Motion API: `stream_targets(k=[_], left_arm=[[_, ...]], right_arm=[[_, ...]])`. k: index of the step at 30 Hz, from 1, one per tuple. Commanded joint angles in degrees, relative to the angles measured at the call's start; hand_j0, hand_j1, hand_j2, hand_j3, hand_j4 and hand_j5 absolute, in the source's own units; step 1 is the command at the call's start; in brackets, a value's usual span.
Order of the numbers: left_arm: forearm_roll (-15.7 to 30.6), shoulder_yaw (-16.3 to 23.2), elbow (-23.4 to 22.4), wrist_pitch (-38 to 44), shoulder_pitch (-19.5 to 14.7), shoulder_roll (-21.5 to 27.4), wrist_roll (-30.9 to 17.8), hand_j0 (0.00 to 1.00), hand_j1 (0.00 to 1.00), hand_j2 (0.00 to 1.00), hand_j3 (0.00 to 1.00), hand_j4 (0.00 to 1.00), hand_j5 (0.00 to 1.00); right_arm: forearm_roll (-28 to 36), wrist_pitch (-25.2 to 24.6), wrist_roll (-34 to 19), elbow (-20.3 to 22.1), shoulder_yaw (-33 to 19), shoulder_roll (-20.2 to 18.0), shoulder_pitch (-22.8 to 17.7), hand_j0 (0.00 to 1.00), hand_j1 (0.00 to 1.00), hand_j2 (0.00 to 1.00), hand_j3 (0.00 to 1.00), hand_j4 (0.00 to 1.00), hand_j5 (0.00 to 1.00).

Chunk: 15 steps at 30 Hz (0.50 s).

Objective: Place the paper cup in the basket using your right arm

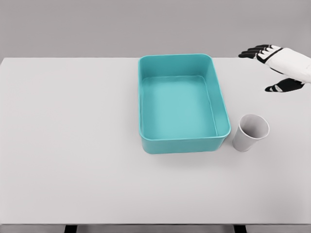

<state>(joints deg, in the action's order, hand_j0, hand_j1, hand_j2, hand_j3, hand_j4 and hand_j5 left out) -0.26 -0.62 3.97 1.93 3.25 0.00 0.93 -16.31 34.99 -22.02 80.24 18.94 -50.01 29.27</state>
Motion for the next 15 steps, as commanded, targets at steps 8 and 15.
stream_targets(k=[8, 15], left_arm=[[-0.01, 0.00, -0.01, 0.00, 0.00, 0.00, 0.04, 1.00, 1.00, 1.00, 1.00, 1.00, 1.00], [-0.01, 0.00, -0.01, 0.00, 0.00, 0.00, 0.04, 1.00, 1.00, 1.00, 1.00, 1.00, 1.00]], right_arm=[[4.00, 0.01, 0.39, -1.84, -0.22, -6.94, -0.44, 1.00, 1.00, 1.00, 1.00, 1.00, 1.00], [33.89, 0.01, 0.31, -3.25, -0.04, -9.14, -11.25, 1.00, 1.00, 1.00, 1.00, 1.00, 1.00]])
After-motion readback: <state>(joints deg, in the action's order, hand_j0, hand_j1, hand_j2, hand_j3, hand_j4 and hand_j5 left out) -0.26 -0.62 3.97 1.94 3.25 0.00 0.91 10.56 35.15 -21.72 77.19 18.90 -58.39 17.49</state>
